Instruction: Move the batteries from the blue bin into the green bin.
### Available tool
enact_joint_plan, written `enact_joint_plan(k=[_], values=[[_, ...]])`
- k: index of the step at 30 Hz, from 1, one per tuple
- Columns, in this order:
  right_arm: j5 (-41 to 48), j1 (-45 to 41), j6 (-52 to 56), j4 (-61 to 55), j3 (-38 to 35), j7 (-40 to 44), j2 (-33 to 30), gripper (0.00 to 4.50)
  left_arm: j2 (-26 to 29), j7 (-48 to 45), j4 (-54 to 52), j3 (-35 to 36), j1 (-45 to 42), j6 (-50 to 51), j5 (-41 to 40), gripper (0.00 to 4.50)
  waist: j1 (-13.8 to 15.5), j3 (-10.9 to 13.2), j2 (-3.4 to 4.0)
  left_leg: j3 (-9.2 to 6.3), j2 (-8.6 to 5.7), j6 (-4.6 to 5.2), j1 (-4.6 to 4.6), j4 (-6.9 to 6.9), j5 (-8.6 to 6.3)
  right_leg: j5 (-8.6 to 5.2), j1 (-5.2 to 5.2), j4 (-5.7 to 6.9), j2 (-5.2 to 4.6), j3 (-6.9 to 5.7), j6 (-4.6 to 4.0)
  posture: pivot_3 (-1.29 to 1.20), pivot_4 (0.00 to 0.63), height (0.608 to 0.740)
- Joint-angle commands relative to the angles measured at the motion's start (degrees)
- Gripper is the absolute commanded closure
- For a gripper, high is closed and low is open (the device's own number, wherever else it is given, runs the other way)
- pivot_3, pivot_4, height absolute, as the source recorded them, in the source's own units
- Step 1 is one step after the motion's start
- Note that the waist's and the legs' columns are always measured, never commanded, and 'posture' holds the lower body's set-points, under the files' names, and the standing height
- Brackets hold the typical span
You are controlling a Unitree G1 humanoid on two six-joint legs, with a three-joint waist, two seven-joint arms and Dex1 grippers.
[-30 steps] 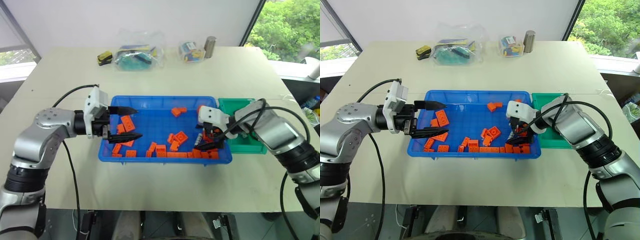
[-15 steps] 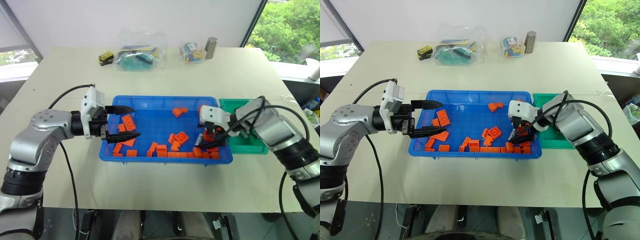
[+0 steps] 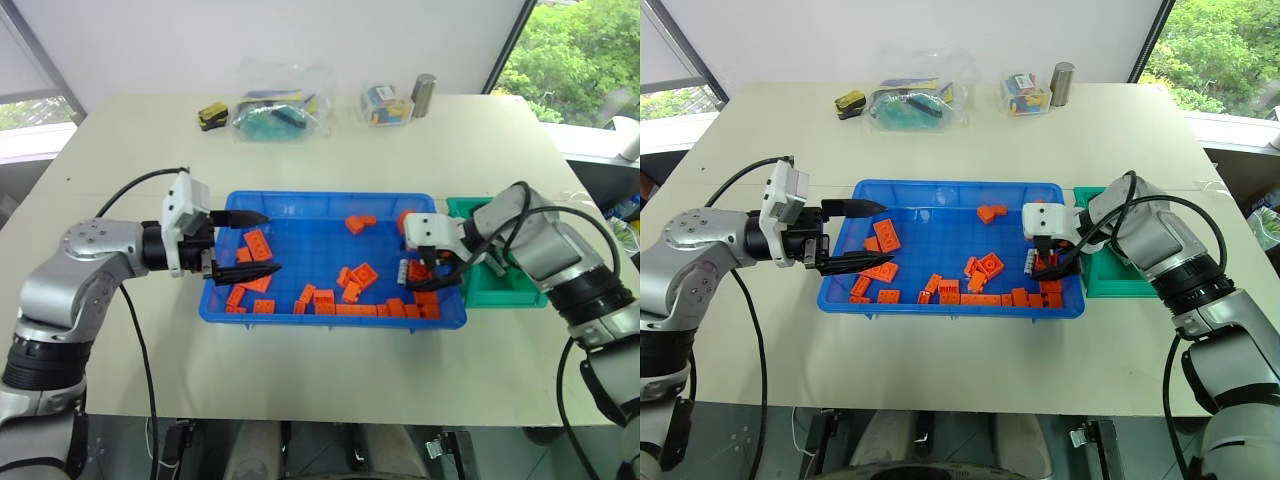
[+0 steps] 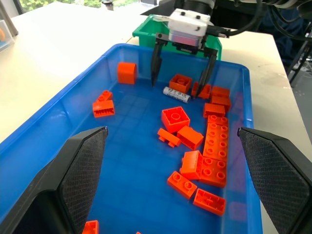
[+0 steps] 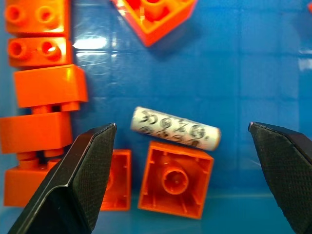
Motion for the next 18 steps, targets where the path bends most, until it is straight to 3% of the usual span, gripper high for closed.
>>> enact_joint_plan(k=[1,10,13,17,18], values=[[-1.5,-0.1,-0.4,-0.6,-0.4,0.4,1.2,0.02,0.7,0.0,-1.3,1.9,-0.9,0.0,-1.1,0.0,0.0,0.0,0.0,0.0,0.0,0.0,0.0,0.0,0.0,0.0,0.0,0.0,0.0,0.0,0.0,0.0,0.15,0.74],[-4.7,0.6,-1.3,1.3,0.0,-0.8,4.4,0.02,0.5,0.5,-1.4,1.9,-0.9,-0.3,-1.0,0.0,-0.5,-0.1,-0.09,0.0,0.07,0.0,0.28,-0.02,0.0,0.01,0.2,0.04,0.06,0.0,-0.02,0.0,0.15,0.74],[-5.1,0.8,-1.2,1.0,-0.5,-0.3,4.9,0.82,0.5,0.6,-1.3,2.0,-0.9,-0.4,-1.0,0.0,-0.5,-0.1,-0.11,0.01,0.07,0.0,0.46,-0.03,0.0,0.01,0.38,0.03,0.06,0.0,-0.02,0.0,0.15,0.74],[-5.3,1.0,-0.3,-0.8,-0.8,0.0,5.7,2.73,0.4,0.6,-1.1,1.9,-1.0,-0.6,-0.8,0.0,-0.6,-0.1,-0.12,0.01,0.07,0.0,0.53,-0.05,0.0,0.01,0.44,0.03,0.06,0.0,-0.02,0.0,0.15,0.74],[-5.3,0.9,0.0,-1.4,-0.9,0.1,5.9,2.73,0.3,0.6,-1.1,1.7,-1.1,-0.7,-0.8,0.0,-0.6,-0.1,-0.12,0.01,0.07,0.0,0.54,-0.06,0.0,0.01,0.44,0.03,0.06,0.0,-0.02,0.0,0.15,0.74]])
